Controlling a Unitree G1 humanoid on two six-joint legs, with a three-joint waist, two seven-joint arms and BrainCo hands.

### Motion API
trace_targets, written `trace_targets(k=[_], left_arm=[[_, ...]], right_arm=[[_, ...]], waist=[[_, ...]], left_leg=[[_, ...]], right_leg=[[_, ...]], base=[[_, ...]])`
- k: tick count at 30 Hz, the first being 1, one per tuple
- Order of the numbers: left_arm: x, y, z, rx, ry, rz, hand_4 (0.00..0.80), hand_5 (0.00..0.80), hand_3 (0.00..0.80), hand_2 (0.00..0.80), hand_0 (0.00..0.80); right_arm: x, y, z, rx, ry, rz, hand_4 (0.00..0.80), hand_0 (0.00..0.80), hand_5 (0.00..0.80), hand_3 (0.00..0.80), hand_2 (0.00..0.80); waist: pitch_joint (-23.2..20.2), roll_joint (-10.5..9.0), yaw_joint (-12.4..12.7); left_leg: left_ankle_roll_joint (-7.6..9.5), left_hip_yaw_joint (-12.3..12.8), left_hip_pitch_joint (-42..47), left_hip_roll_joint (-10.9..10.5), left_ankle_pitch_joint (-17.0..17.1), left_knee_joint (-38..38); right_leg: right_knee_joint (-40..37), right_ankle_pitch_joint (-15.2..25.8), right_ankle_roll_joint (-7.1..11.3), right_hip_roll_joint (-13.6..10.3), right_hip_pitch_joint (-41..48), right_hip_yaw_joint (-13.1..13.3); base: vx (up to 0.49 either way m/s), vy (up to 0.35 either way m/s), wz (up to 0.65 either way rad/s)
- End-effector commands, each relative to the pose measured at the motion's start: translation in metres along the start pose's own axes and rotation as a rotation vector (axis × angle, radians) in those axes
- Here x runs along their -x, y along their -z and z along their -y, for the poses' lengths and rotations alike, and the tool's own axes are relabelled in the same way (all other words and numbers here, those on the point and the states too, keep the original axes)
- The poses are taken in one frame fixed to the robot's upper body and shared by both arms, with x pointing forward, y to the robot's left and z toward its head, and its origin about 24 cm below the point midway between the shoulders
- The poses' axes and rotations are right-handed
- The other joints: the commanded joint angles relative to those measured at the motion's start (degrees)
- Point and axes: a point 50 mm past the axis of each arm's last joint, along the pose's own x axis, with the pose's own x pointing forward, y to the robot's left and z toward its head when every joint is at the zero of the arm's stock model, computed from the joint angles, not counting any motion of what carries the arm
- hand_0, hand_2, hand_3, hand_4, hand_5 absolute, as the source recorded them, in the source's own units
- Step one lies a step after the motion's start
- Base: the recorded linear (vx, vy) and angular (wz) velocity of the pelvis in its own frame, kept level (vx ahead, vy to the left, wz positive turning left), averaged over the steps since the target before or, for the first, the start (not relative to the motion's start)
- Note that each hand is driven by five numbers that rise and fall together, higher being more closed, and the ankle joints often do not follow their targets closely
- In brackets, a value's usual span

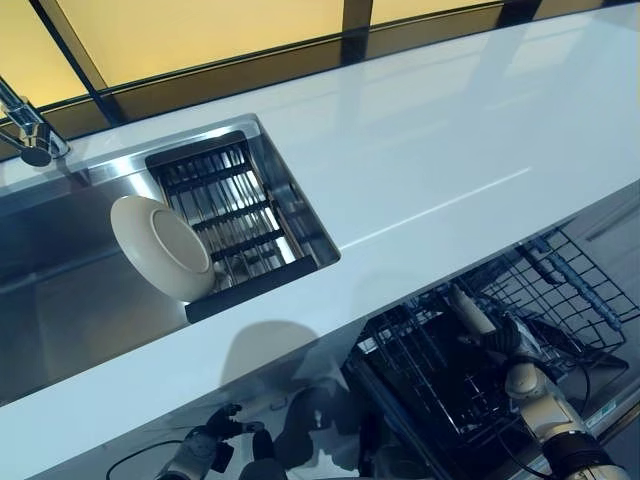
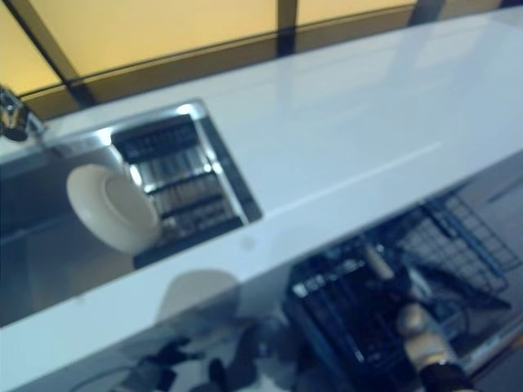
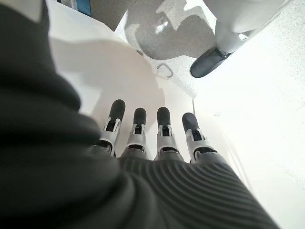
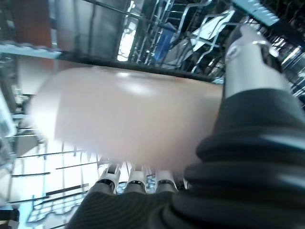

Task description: Take plates into dishwasher

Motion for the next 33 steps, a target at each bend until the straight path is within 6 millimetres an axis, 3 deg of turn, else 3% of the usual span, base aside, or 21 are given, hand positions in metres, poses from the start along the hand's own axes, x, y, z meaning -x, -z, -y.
trace_targets(k=[1,9,15,22,24,29,33], left_arm=[[-0.002,-0.007,-0.014,-0.008,-0.051,0.031,0.000,0.000,0.000,0.000,0.000],[0.000,0.000,-0.014,0.021,-0.058,0.018,0.000,0.000,0.000,0.000,0.000],[0.001,0.004,-0.013,0.043,-0.062,0.008,0.000,0.000,0.000,0.000,0.000],[0.003,0.015,-0.009,0.083,-0.064,-0.017,0.000,0.000,0.000,0.000,0.000],[0.004,0.018,-0.008,0.089,-0.066,-0.026,0.000,0.000,0.000,0.000,0.000],[0.003,0.019,-0.005,0.079,-0.060,-0.039,0.000,0.000,0.000,0.000,0.000],[0.003,0.023,-0.002,0.057,-0.050,-0.052,0.000,0.000,0.000,0.000,0.000]], right_arm=[[-0.002,-0.023,0.025,-0.055,0.100,0.113,0.000,0.000,0.000,0.000,0.000],[0.009,-0.020,0.040,-0.093,0.178,0.154,0.000,0.000,0.000,0.000,0.000],[0.017,-0.029,0.060,-0.184,0.222,0.236,0.000,0.000,0.000,0.000,0.000],[0.043,-0.056,0.112,-0.584,0.339,0.532,0.000,0.000,0.000,0.000,0.000],[0.057,-0.073,0.136,-0.707,0.403,0.703,0.000,0.000,0.000,0.000,0.000],[0.080,-0.107,0.165,-0.799,0.431,0.992,0.000,0.000,0.000,0.000,0.000],[0.082,-0.128,0.170,-0.794,0.393,1.079,0.000,0.000,0.000,0.000,0.000]], waist=[[-1.14,-2.00,-1.83],[-1.40,-2.37,-3.30],[-1.68,-2.74,-4.30],[-2.18,-3.54,-5.76],[-2.56,-3.75,-5.98],[-4.12,-3.73,-5.47],[-5.52,-3.75,-4.35]], left_leg=[[3.30,5.67,-3.17,-2.78,1.74,-0.24],[3.42,7.11,-2.68,-2.50,1.52,-0.24],[3.57,8.15,-2.09,-2.32,1.21,-0.24],[4.17,9.50,-0.71,-2.40,-0.06,0.12],[4.53,9.65,-0.19,-2.71,-0.65,0.04],[5.14,9.71,0.55,-3.60,-1.74,-0.24],[5.71,9.46,0.87,-4.49,-2.53,-0.24]], right_leg=[[2.41,-5.82,0.29,2.74,1.08,3.42],[2.54,-5.93,0.48,2.83,1.09,4.02],[2.80,-6.13,0.55,2.80,1.18,4.42],[3.75,-6.78,0.94,2.27,1.50,4.78],[3.90,-6.80,1.20,1.97,1.48,4.80],[3.89,-6.55,1.75,1.19,1.16,4.73],[3.89,-6.25,2.19,0.45,1.21,4.48]], base=[[0.000,0.000,0.00],[0.007,0.012,-0.04],[0.015,0.032,-0.06],[0.035,0.066,-0.07],[0.037,0.080,-0.04],[0.058,0.106,-0.07],[0.064,0.091,-0.05]])
